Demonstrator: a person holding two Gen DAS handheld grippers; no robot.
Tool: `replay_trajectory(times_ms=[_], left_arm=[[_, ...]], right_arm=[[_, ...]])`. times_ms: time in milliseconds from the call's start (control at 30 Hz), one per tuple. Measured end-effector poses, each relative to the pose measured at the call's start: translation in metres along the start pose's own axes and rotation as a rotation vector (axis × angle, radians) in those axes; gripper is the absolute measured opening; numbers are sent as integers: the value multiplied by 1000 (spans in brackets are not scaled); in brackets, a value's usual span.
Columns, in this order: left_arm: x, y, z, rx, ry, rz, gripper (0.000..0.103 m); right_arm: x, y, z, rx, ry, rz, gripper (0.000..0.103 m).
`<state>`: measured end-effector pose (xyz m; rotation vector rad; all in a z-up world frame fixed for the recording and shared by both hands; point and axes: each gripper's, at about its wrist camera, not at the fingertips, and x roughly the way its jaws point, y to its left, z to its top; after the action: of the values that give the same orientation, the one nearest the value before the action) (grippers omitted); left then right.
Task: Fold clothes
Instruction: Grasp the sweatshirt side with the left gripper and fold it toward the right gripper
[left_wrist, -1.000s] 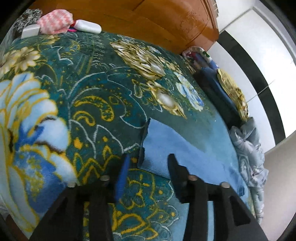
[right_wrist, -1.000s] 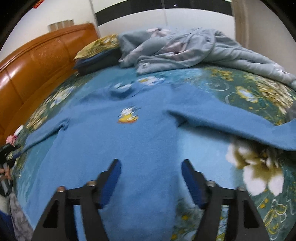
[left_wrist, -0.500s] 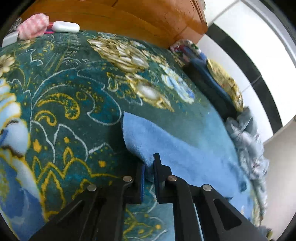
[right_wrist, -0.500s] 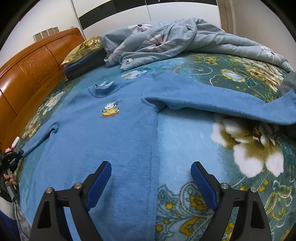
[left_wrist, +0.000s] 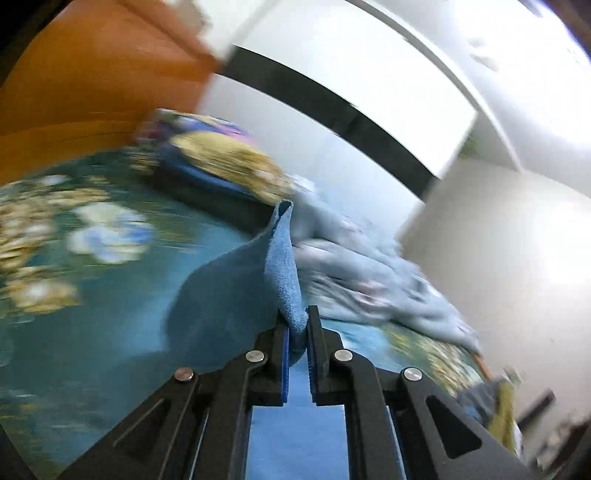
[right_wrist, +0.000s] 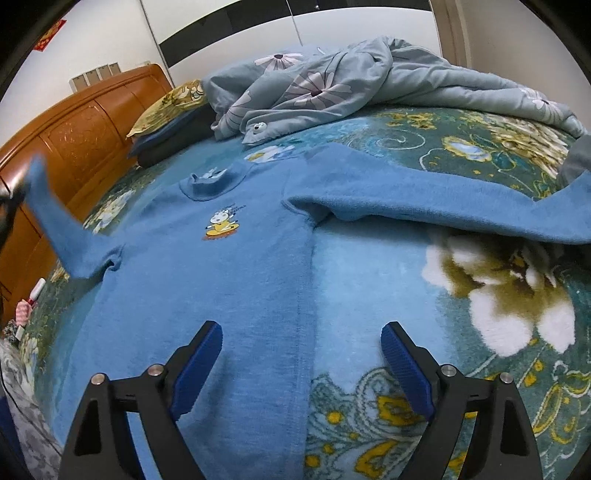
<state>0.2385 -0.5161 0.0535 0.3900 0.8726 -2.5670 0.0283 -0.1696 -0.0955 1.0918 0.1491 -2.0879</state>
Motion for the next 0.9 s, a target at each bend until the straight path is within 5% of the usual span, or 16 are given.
replay_trajectory(times_ms=[300, 533, 633, 767, 833, 900], left_arm=[[140, -127, -60, 160, 245, -112, 8], [213, -133, -131, 179, 497, -57, 9], [222, -129, -148, 197, 572, -45, 11], [195, -121, -147, 196, 626, -102, 27], [166, -109, -135, 216, 583, -111, 32], [133, -90, -122, 299, 493, -21, 46]], right_arm=[[-8, -16, -3, -16, -21, 3, 90], [-16, -40, -4, 21, -43, -6, 90], [-17, -42, -3, 21, -44, 0, 90], [-16, -41, 4, 27, -53, 20, 91], [-15, -38, 13, 30, -60, 46, 91], [-13, -34, 23, 34, -69, 71, 91]])
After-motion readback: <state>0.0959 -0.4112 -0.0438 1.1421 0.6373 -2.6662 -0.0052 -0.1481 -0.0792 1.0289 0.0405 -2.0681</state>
